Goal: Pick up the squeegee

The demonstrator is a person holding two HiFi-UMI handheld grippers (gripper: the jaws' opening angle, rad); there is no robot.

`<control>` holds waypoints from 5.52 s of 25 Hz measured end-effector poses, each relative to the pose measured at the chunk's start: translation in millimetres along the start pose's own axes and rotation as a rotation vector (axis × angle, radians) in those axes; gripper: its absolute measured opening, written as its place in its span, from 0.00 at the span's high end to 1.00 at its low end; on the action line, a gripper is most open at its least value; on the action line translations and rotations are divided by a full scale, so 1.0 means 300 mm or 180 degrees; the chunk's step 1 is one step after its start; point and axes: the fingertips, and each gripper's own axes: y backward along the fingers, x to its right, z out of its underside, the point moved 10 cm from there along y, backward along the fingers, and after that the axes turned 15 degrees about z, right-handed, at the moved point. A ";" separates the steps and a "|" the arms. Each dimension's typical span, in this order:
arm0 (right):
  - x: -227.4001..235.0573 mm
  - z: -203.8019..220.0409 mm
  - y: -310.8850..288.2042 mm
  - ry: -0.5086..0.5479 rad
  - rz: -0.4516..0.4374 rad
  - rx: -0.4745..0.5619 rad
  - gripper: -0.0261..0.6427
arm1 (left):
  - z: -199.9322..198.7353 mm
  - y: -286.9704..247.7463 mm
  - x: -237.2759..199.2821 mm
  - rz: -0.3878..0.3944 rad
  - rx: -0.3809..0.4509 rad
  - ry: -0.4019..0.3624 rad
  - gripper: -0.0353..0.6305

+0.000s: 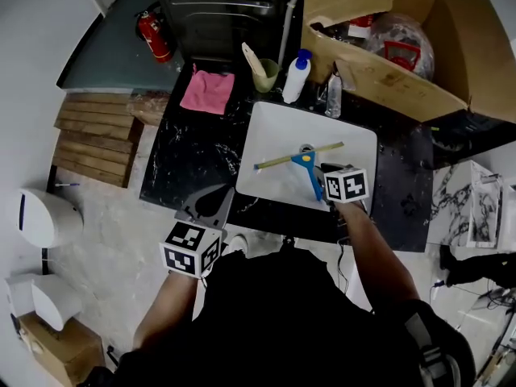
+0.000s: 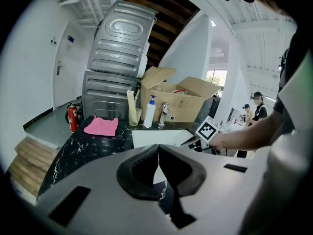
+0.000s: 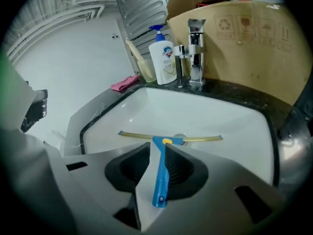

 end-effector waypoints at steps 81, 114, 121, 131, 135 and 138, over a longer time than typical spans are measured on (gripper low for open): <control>-0.165 0.021 0.450 -0.1250 -0.0096 0.1166 0.78 | -0.121 0.052 0.049 0.0719 0.0294 -0.0667 0.92; -0.296 0.230 0.930 -0.1708 -0.0136 0.2019 0.79 | -0.070 0.159 0.265 0.1077 0.0683 -0.0800 0.92; -0.198 0.383 1.029 -0.1606 -0.0195 0.2107 0.79 | -0.016 0.122 0.429 0.0977 0.0791 -0.0722 0.92; -0.058 0.613 1.152 -0.1636 -0.0277 0.2168 0.79 | 0.099 0.093 0.689 0.0947 0.0765 -0.0504 0.92; -0.015 0.700 1.186 -0.1634 -0.0314 0.2159 0.79 | 0.138 0.094 0.801 0.0922 0.0737 -0.0564 0.92; 0.014 0.753 1.199 -0.1605 -0.0328 0.2117 0.79 | 0.159 0.112 0.850 0.0810 0.0749 -0.0606 0.92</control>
